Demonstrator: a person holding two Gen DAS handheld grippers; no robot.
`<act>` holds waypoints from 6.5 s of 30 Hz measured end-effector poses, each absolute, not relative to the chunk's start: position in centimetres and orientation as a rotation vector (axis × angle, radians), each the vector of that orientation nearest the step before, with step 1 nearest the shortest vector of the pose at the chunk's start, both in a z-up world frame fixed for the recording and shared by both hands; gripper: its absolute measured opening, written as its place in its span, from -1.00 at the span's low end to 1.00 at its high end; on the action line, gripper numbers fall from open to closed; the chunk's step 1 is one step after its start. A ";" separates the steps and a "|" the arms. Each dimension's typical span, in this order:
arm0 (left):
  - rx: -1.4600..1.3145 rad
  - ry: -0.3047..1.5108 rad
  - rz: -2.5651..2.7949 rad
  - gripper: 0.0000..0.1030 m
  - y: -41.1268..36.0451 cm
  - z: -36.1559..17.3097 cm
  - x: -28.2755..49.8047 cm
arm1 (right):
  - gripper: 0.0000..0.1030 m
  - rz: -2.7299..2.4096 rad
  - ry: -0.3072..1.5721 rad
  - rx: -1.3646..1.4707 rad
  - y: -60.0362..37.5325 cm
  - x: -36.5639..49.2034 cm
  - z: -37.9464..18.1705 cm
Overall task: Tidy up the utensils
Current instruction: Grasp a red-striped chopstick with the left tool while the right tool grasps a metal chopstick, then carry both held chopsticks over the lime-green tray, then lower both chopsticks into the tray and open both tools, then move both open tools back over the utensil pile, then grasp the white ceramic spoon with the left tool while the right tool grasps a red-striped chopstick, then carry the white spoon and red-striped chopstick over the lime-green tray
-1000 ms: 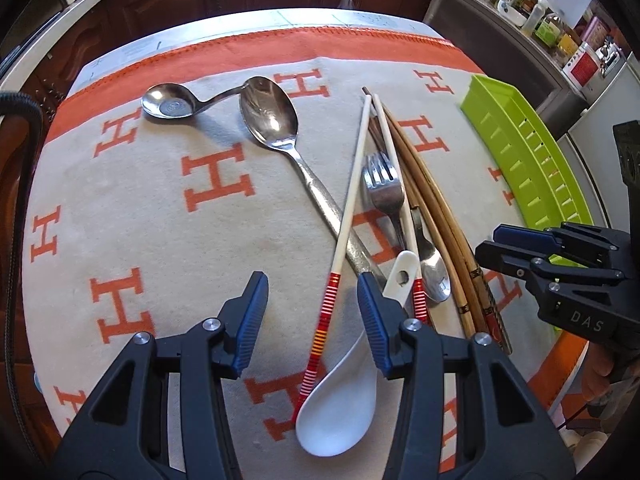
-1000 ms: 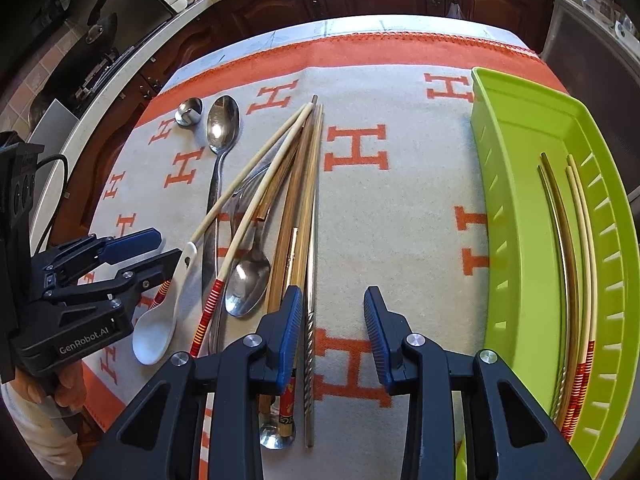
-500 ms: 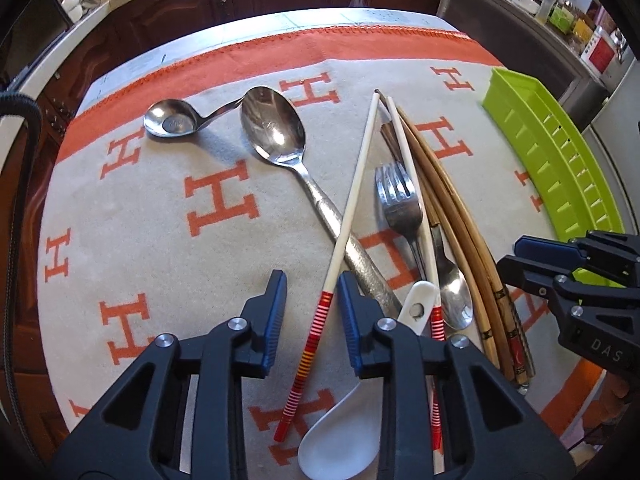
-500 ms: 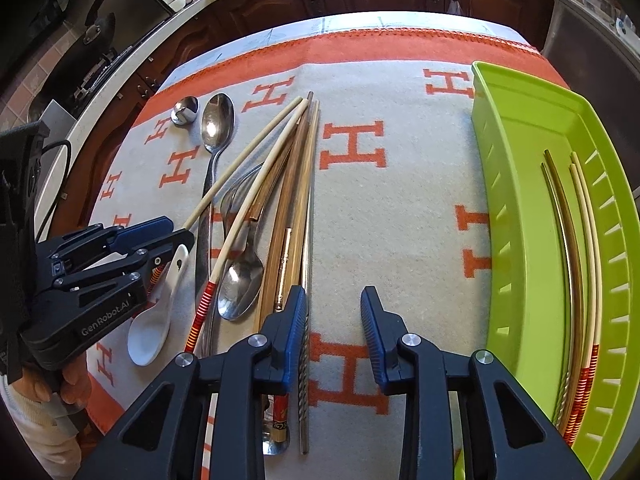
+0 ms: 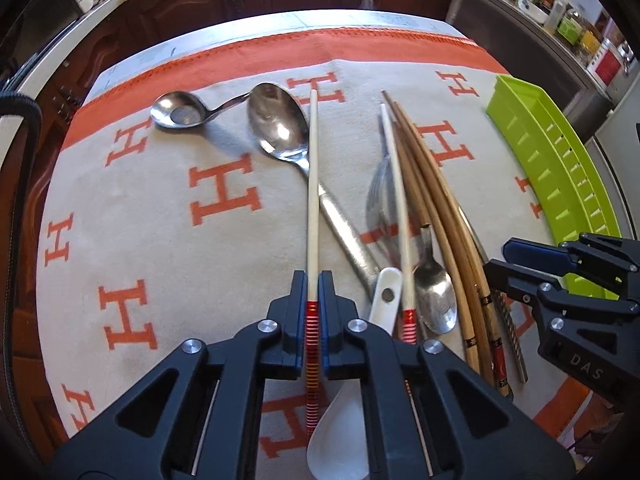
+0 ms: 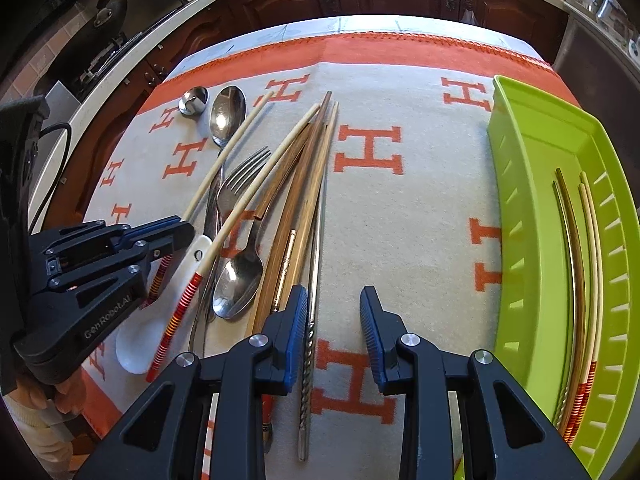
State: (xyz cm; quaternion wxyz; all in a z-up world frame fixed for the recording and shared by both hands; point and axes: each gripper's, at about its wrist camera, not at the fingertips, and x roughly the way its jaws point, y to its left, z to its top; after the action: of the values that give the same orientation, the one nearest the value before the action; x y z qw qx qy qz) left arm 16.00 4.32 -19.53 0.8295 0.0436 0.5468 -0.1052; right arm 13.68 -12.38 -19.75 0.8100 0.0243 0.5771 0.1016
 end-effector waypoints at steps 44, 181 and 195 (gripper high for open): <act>-0.002 1.079 -0.456 -0.93 -10.0 -7.4 9.2 | -0.89 0.096 0.999 0.371 -27.2 5.1 -10.6; -0.255 1.117 -0.370 -0.82 7.5 -20.7 11.5 | -0.83 0.339 1.229 0.245 -6.0 16.2 -19.8; -0.251 1.110 -0.382 -0.93 6.8 -17.6 9.9 | -0.90 0.325 1.167 0.383 -10.9 12.8 -16.6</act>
State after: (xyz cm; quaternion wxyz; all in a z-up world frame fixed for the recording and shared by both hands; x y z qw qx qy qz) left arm 9.89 6.81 -17.57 0.8251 -0.1183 0.5224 -0.1799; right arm 12.80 -10.90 -16.58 0.8049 0.1787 0.5452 0.1516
